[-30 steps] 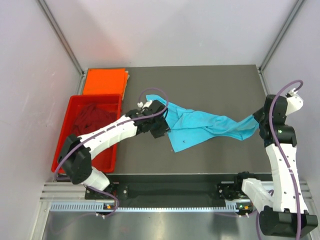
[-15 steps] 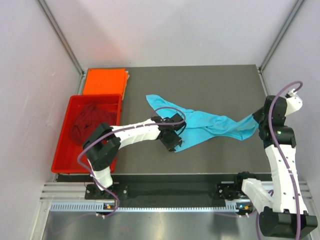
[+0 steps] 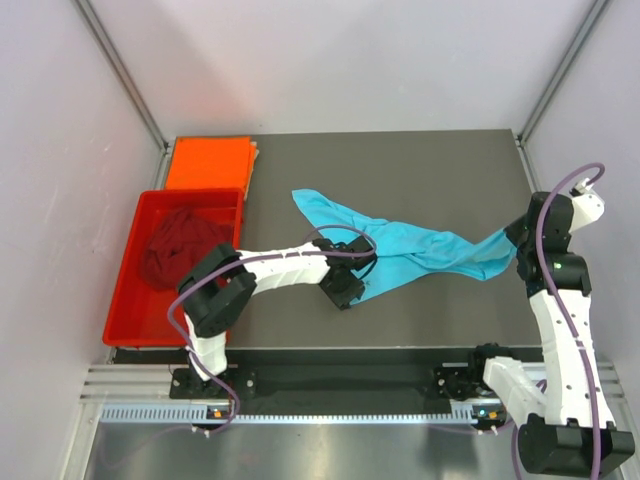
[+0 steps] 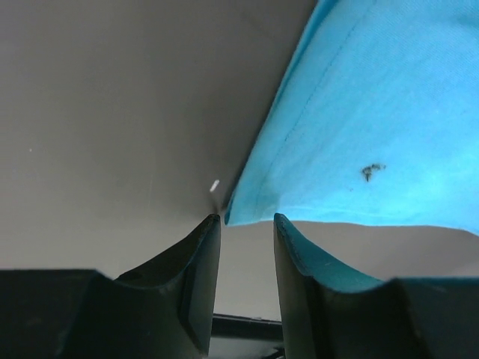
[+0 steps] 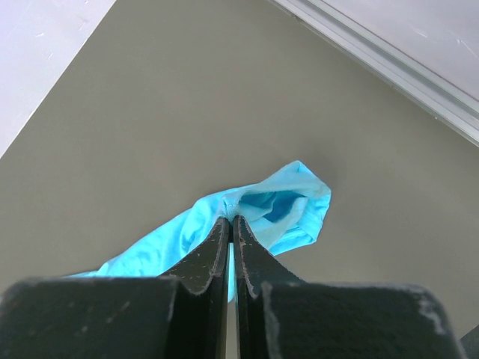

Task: Fold and stack the t-shirts
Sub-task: Flatten the tshirt out

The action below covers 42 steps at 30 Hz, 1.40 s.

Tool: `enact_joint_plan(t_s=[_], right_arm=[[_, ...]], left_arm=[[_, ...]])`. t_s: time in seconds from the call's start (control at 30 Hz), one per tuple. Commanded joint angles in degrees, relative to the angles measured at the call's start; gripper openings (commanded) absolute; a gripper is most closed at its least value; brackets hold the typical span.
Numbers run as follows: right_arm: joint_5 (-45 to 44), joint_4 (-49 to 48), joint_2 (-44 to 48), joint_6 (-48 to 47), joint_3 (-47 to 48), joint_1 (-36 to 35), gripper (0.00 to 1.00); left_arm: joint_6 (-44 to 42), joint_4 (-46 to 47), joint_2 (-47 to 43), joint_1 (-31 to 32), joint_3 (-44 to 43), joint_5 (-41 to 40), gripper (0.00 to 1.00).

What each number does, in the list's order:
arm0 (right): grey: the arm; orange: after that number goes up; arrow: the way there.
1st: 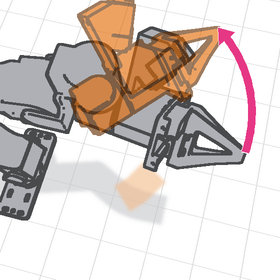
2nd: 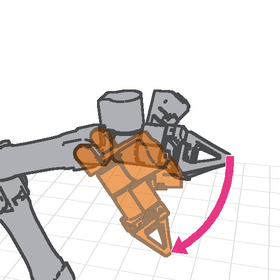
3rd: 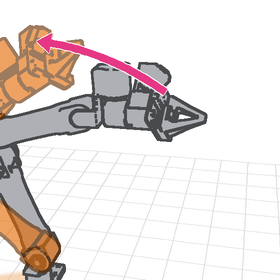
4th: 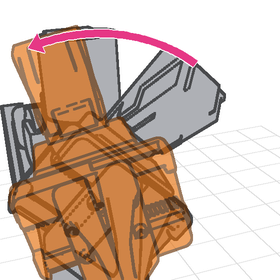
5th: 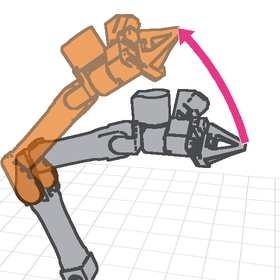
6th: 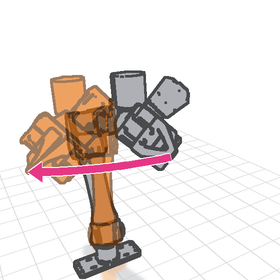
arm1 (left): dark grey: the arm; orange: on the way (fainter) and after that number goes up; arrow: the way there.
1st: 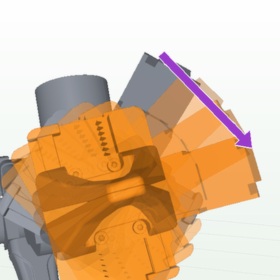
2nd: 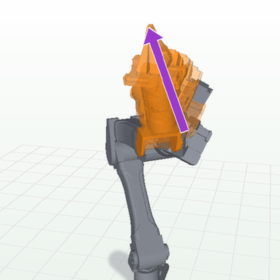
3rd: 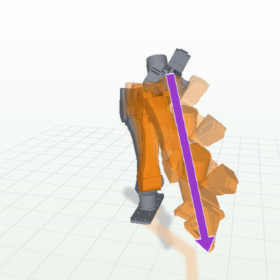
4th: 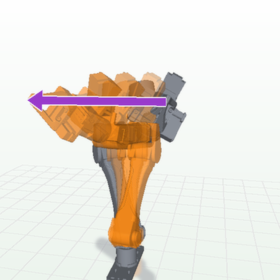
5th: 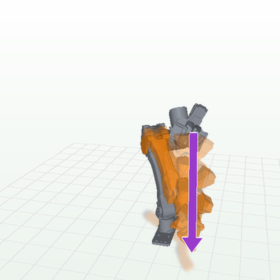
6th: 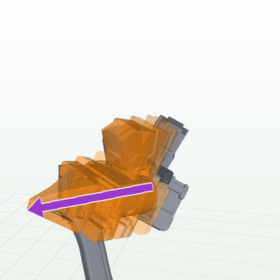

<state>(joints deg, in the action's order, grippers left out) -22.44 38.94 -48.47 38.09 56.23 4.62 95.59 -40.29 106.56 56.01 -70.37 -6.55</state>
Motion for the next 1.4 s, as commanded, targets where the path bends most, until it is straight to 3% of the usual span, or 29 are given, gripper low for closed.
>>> enact_joint_plan(t_s=[0.0, 0.23, 0.4, 0.43, 0.6, 0.63, 0.73, 0.87, 0.93, 1.1, 1.2, 1.37], right_arm=[[-0.6, -2.1, 1.1, -0.5, 0.6, 0.7, 0.0], [-0.5, -2.3, 1.1, -0.6, 0.3, 0.7, 0.0], [-0.4, -2.4, 0.9, -0.5, 0.2, 0.7, 0.0], [-0.4, -2.2, 0.9, -0.5, 0.3, 0.7, 0.0], [-0.7, -0.4, 1.1, 0.1, 3.7, 0.7, 0.0], [-0.7, -0.1, 0.8, 0.3, 4.8, 0.7, 0.0], [-0.9, 2.4, -1.1, 0.5, 12.4, 0.7, 0.0], [5.5, 4.0, -3.1, -1.8, 26.0, 0.7, 0.0], [9.1, 5.8, -3.2, -3.1, 30.1, 0.7, 0.0], [5.3, 15.3, 2.2, -4.5, 39.9, 0.7, 0.0], [3.6, 20.5, 5.1, -4.2, 44.2, 0.7, 0.0], [4.4, 22.6, 5.8, -4.0, 47.4, 0.7, 0.0]], left_arm=[[2.8, -1.3, 0.9, 0.2, 0.0, -2.0, 0.4], [2.6, -0.8, 3.1, 0.2, 0.2, -2.2, 0.34], [0.7, -0.6, 1.2, 0.2, 0.2, -6.5, 0.02], [0.1, -0.7, -0.2, 0.1, 0.0, -7.6, 0.0], [-8.3, -5.8, -8.1, -0.5, -6.8, -21.4, 0.0], [-10.5, -6.6, -11.8, -0.6, -8.3, -28.4, 0.0], [-20.8, -4.9, -19.8, -1.0, -14.5, -41.4, 0.0], [-36.3, -0.9, -28.6, -1.2, -24.4, -51.4, 0.0], [-39.1, -0.6, -33.1, -1.2, -28.3, -54.6, 0.0], [-44.3, 0.0, -44.1, -1.2, -30.3, -57.1, 0.0], [-43.0, -1.6, -49.6, -1.2, -29.6, -55.4, 0.0], [-43.6, -1.5, -52.7, -1.2, -27.3, -52.8, 0.0]])
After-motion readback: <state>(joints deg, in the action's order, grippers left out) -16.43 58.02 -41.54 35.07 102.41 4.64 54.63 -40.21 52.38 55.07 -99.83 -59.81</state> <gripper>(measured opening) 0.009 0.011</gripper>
